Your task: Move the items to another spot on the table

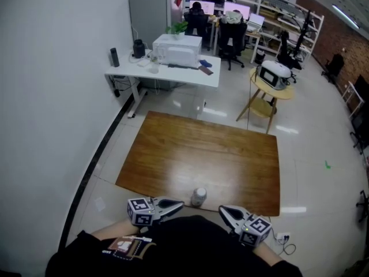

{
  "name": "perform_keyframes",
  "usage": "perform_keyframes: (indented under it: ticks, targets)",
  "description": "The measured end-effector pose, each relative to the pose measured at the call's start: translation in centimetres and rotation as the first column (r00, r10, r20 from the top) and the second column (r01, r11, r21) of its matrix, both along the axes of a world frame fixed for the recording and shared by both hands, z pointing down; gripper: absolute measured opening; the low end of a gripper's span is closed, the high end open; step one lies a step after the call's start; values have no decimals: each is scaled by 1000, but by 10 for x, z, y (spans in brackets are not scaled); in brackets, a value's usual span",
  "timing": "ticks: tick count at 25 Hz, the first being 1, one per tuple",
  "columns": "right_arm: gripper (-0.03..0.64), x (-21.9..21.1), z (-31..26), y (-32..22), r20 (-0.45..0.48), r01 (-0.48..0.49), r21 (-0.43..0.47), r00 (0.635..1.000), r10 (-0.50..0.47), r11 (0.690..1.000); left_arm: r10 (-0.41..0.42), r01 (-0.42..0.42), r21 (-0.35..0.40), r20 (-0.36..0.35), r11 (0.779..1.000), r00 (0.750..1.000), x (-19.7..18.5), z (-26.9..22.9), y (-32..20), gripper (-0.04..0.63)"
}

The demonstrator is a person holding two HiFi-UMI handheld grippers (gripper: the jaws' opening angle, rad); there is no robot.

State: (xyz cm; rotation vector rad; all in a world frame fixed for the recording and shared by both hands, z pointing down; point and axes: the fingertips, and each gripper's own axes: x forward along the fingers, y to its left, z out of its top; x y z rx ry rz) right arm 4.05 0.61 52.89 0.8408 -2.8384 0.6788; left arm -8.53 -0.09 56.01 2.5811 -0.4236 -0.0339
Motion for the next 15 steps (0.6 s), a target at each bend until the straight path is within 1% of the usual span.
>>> perform_keyframes:
  ticks: [3,8,15]
  targets:
    - [-14,3,1,2,-11,-7,4,1000,7,1000,12,-12,3,1,1000,1000,3,0,2,-8]
    - [-14,6,-1,2,-6,-16,18,1000,16,1000,13,-13,7,4,1000,1000,3,-1,1,-8]
    - [-14,7,2,5,-1,-19,10,1000,19,1000,17,-17,7,-2,1000,1000,5,-1,3,-8]
